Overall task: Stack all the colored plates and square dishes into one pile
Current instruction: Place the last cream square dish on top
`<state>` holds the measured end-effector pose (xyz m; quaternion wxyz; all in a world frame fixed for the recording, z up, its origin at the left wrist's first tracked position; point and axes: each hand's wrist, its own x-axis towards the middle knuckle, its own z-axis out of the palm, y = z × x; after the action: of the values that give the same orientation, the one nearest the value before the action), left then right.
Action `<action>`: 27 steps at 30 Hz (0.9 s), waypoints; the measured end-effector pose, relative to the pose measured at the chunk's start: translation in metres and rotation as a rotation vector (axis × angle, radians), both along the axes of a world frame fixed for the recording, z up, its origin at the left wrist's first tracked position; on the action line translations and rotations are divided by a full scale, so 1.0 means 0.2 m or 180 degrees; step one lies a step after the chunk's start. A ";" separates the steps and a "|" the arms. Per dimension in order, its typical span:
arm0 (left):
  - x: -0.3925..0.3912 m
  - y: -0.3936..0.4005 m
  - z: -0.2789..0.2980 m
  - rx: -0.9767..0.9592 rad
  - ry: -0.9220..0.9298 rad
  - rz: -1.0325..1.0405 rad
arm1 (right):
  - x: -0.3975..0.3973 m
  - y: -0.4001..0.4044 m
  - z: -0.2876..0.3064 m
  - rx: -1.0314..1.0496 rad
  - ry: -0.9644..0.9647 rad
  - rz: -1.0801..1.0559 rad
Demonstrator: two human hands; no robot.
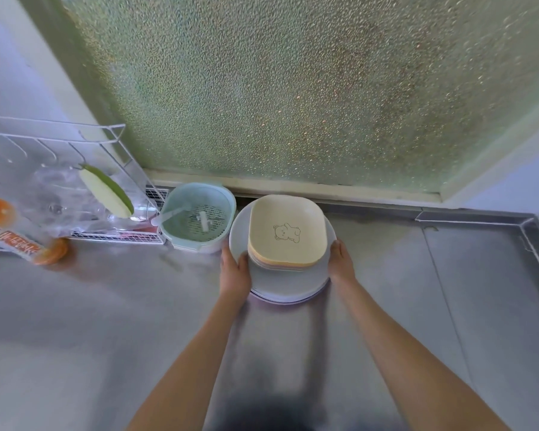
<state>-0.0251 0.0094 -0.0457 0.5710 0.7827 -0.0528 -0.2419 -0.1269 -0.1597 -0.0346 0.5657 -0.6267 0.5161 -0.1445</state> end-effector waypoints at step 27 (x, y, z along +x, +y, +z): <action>0.08 -0.17 0.31 -0.0524 0.0309 0.0072 | 0.16 0.08 0.22 -0.0001 -0.0522 -0.1347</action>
<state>-0.0089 -0.0251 0.0157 0.6380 0.7210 -0.0360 -0.2679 -0.0957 -0.1429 0.0088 0.5627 -0.4907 0.5884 -0.3105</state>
